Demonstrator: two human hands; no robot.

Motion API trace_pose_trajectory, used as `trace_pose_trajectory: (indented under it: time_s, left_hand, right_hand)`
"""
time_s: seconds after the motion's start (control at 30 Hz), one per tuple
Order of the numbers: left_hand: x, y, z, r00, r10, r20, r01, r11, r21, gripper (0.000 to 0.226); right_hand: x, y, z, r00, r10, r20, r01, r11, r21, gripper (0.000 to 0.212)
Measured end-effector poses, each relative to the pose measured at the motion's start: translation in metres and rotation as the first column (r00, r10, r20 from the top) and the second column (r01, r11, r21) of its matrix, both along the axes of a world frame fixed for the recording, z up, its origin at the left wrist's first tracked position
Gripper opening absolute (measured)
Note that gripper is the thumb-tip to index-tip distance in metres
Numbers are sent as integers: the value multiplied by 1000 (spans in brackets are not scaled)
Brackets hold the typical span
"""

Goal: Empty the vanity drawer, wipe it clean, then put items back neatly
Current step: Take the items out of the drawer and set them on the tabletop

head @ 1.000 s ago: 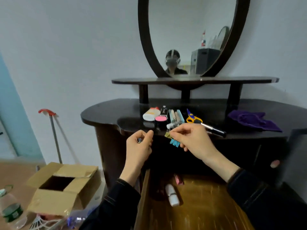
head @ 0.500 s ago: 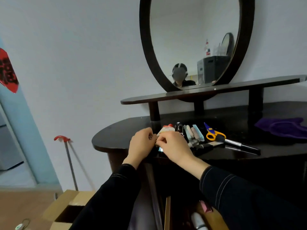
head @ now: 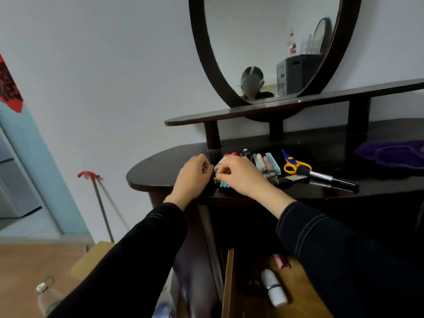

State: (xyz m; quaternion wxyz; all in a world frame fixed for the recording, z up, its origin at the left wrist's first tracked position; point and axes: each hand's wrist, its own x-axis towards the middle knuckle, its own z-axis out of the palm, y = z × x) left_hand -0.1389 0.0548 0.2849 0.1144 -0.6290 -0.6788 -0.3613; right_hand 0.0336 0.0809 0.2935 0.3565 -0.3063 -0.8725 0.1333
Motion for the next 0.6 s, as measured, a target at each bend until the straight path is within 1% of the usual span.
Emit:
trace_pose_trajectory:
  time_s: [0.1,0.2,0.33,0.5,0.6]
  left_hand:
    - [2,0,0,1000,-16,3,16,1000,-17,16]
    - [0,4,0,999,-53,7,54,996,-66,16]
    - [-4,9,-1,998,-60,15,61,992,-106,13]
    - [-4,6,-2,991,-108,79,114,991,-71,19]
    - [-2,4,-1,986,-130,103,136,989,-59,20]
  right_hand:
    - [0,-3,-1,998,-58,-7,58,998,36,17]
    - [0,-3,-2,997,-74,-2,74,996,45,14]
    - [0,-2,-2,995,-99,1,99,993,57,15]
    - [-1,-6,0,988,-154,16,151,982,114,13]
    - [0,-9,-1,987,-163,-10,163,976,143,9]
